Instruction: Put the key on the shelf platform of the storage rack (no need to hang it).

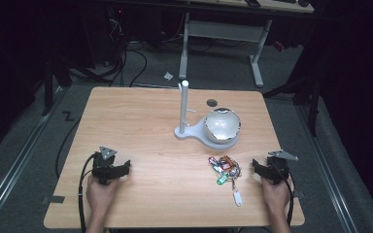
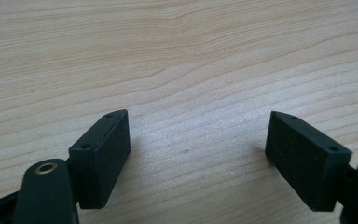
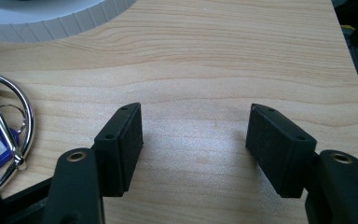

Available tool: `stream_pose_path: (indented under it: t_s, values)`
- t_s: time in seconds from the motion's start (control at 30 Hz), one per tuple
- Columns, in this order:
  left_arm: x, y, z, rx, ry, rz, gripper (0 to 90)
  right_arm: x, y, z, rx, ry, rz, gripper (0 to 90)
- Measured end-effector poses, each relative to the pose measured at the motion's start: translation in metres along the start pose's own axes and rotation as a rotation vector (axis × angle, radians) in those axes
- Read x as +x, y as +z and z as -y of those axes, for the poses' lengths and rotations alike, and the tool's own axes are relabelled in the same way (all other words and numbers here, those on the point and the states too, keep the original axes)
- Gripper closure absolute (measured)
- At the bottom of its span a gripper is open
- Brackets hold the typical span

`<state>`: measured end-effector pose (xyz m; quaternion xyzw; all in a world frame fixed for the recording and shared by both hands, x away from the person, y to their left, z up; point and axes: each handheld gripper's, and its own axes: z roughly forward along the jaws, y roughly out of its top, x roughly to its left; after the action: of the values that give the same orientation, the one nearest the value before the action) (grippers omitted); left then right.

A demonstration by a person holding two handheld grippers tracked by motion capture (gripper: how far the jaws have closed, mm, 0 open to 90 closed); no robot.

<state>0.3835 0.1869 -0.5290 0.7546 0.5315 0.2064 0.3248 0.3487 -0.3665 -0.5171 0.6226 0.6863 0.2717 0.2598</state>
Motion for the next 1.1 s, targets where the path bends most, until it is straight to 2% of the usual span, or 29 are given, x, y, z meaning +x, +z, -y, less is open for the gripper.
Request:
stream_pose_path:
  t_s: [0.57, 1.1]
  values:
    - [0.0000, 0.0000, 0.0000, 0.000, 0.000, 0.000, 22.5, 0.0012, 0.0000, 0.0003, -0.003, -0.003, 0.004, 36.7]
    - [0.0000, 0.0000, -0.0001, 0.000, 0.000, 0.000, 22.4, 0.0022, -0.0010, 0.0000, 0.008, -0.024, -0.024, 35.2]
